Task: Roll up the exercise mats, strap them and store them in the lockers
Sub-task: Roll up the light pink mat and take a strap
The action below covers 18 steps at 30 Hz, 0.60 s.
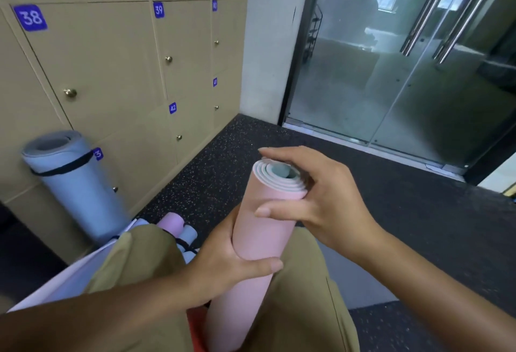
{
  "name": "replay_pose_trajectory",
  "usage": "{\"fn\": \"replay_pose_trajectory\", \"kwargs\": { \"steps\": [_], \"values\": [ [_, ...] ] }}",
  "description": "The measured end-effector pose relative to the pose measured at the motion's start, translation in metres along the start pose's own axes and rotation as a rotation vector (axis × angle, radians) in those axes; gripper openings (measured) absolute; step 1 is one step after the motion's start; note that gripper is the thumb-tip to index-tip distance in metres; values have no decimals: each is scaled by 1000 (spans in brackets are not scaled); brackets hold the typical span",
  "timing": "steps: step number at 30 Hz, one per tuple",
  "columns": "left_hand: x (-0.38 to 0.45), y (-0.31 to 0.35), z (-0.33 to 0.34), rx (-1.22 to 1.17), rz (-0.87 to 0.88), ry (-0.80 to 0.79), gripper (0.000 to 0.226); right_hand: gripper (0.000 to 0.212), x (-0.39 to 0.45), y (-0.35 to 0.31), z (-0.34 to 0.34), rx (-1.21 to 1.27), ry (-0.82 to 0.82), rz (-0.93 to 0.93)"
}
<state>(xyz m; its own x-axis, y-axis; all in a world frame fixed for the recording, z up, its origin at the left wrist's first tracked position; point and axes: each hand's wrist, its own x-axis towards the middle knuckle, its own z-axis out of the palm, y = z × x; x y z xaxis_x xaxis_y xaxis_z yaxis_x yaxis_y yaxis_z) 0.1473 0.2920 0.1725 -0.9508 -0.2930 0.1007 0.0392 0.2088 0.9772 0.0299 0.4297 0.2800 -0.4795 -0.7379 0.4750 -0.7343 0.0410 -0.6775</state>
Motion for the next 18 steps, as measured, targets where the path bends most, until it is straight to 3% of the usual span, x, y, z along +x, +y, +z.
{"fn": "replay_pose_trajectory", "kwargs": {
  "steps": [9,18],
  "values": [
    [8,6,15,-85,137,100,76,73,-9,8,5,12,2,49],
    [31,2,60,24,81,-35,70,81,-86,30,-71,-155,-36,285]
  ]
}}
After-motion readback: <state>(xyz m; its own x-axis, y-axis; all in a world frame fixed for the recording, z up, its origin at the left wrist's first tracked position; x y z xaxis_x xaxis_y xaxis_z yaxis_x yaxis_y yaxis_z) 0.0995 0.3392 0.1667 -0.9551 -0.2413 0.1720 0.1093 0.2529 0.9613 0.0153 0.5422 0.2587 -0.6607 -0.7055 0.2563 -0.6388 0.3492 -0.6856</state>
